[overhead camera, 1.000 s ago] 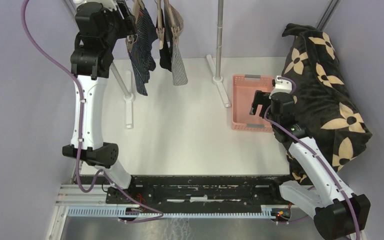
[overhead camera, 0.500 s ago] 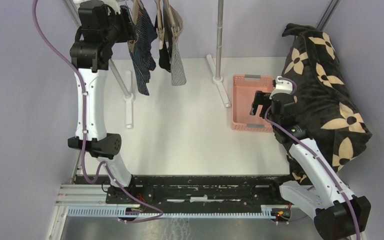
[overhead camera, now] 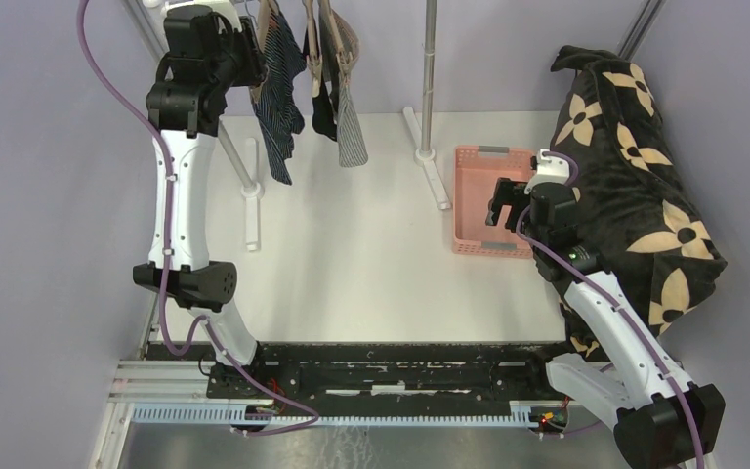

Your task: Remove the underwear clipped to the hanger

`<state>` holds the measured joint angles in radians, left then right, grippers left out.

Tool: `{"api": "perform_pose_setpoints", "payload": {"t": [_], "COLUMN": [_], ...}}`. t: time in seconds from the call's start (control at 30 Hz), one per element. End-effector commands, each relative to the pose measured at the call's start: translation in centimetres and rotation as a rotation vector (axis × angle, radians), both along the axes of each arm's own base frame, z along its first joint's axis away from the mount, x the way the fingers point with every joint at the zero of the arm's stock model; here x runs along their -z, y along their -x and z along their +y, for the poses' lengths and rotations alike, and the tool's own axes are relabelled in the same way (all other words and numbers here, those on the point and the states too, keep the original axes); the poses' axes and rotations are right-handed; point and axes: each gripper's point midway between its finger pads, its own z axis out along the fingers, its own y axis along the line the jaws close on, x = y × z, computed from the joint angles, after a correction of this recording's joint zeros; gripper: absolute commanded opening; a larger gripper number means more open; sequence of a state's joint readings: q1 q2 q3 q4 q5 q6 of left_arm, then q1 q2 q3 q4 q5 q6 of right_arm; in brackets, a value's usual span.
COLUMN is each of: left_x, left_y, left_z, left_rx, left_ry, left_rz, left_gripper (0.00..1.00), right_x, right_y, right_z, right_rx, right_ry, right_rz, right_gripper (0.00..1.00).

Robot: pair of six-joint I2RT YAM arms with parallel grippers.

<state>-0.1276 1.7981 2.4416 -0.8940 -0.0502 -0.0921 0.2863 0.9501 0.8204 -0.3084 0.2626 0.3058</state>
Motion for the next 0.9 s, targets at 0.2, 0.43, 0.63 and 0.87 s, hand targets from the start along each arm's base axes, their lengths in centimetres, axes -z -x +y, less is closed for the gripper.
{"api": "perform_pose_setpoints", "payload": {"t": [0.2, 0.43, 0.63, 0.87], "left_x": [-6.0, -8.4, -6.8, -5.6], "left_y": [0.9, 0.9, -0.2, -1.0], "left_z": [1.8, 2.1, 1.6, 1.0], "left_rx": [-0.067, -0.086, -0.063, -0.033], "left_ry": [-0.046, -0.048, -0.045, -0.055], "left_rz": [-0.227, -0.316, -0.268, -0.240], "left_gripper": [0.55, 0.53, 0.51, 0.50], "right_x": [-1.1, -0.9, -1.3, -0.8], "right_y": [-0.5, -0.7, -0.7, -0.7], "right_z": [1.3, 1.6, 1.3, 1.7], "right_rx": [-0.065, -0.073, -0.065, -0.084], "right_ry": [-0.014, -0.012, -0.002, -0.011], "right_rz": [-0.051, -0.049, -0.065, -0.056], "right_gripper": [1.00, 1.00, 1.00, 1.00]}}
